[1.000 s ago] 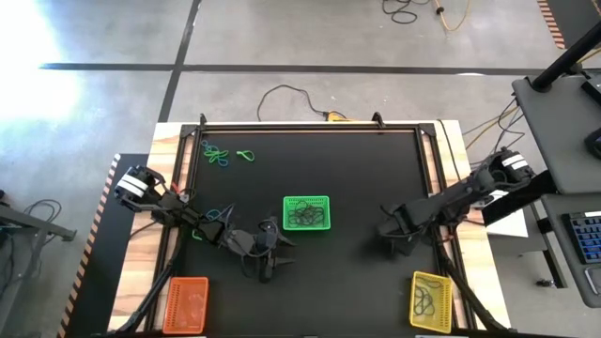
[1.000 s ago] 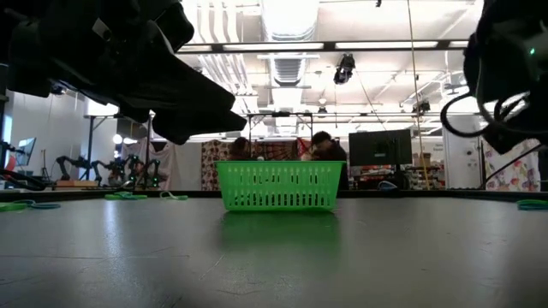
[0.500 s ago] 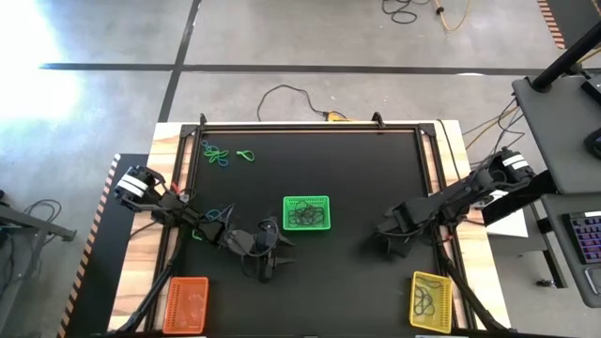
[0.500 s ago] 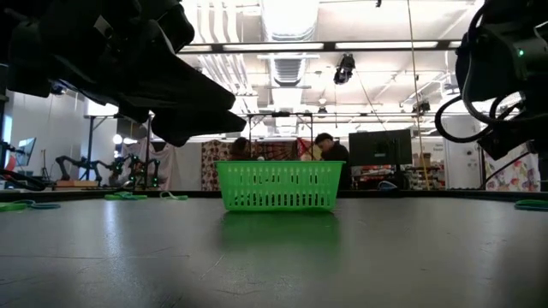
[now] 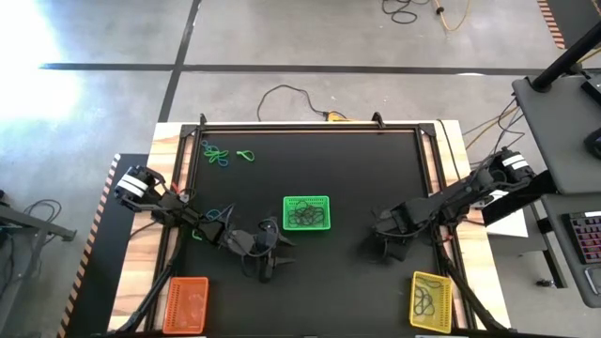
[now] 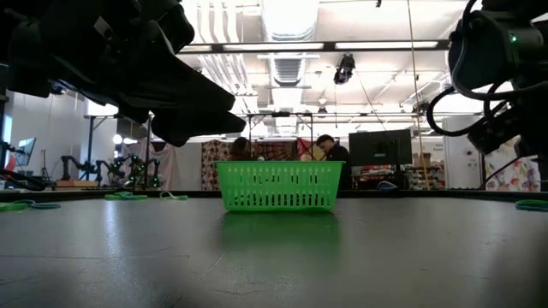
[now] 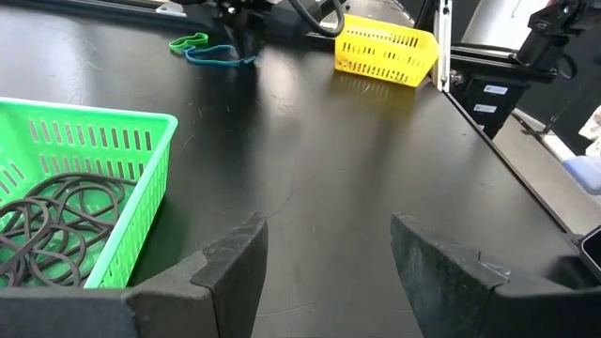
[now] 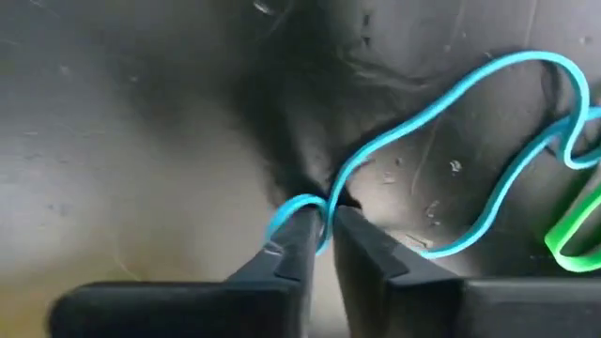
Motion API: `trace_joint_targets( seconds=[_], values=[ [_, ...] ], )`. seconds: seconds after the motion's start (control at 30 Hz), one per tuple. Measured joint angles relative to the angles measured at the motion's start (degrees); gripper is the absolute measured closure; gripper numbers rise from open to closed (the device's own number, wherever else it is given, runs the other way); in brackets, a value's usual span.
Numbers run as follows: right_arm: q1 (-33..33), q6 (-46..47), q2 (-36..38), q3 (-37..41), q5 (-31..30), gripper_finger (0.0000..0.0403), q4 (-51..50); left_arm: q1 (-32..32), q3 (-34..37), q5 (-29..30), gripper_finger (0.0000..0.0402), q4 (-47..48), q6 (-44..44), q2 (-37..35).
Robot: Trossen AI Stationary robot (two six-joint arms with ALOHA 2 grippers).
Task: Sort rubber bands into baskets
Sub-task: Put the blue rubber band into the yellow basket
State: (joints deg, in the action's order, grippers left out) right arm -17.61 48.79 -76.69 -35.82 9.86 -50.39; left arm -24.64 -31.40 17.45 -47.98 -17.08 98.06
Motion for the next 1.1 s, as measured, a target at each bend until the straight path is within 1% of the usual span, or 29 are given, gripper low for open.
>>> trace_joint_targets(
  seconds=[0.07, 0.27, 0.33, 0.43, 0.57, 0.67, 0.83, 0.97, 1.1],
  values=[
    [-0.01, -0.39, 0.26, -0.97, -0.37, 0.0388, 0.3, 0.0, 0.02, 0.0, 0.0193, 0.01, 0.0, 0.0],
    [-2.64, -0.87, 1.77, -8.1, -0.56, 0.0392, 0.26, -0.01, 0.02, 0.0, 0.0193, 0.1, 0.02, 0.0],
    [-4.52, -0.77, 2.41, -11.19, -0.41, 0.0392, 0.46, -0.01, 0.0, 0.0, 0.0193, 0.1, -0.03, 0.0],
    [-8.06, -0.14, 2.46, -16.11, 1.79, 0.0393, 0.44, -0.02, 0.0, 0.0, 0.0193, 0.12, -0.13, 0.0],
    [-13.65, 3.5, 2.3, -22.76, 4.29, 0.0393, 0.97, -0.06, 0.0, 0.0, 0.0193, 0.12, -0.68, 0.0],
    [-18.28, 8.9, 2.3, -27.1, 4.74, 0.0394, 0.65, -0.06, 0.0, 0.0, 0.0193, 0.17, -1.38, 0.0],
    [-26.12, 23.57, 2.29, -32.57, 4.78, 0.0394, -4.17, -0.13, 0.02, 0.0, 0.0193, 0.23, -1.44, 0.0],
    [-31.42, 33.77, 2.3, -35.8, 4.69, 0.0394, -13.06, -0.12, 0.01, 0.0, 0.0193, 0.23, -1.44, 0.0],
    [-35.52, 41.47, 2.33, -37.44, 4.13, 0.0394, -21.47, -0.11, 0.0, 0.0, 0.0193, 0.23, -1.44, 0.0]
  ],
)
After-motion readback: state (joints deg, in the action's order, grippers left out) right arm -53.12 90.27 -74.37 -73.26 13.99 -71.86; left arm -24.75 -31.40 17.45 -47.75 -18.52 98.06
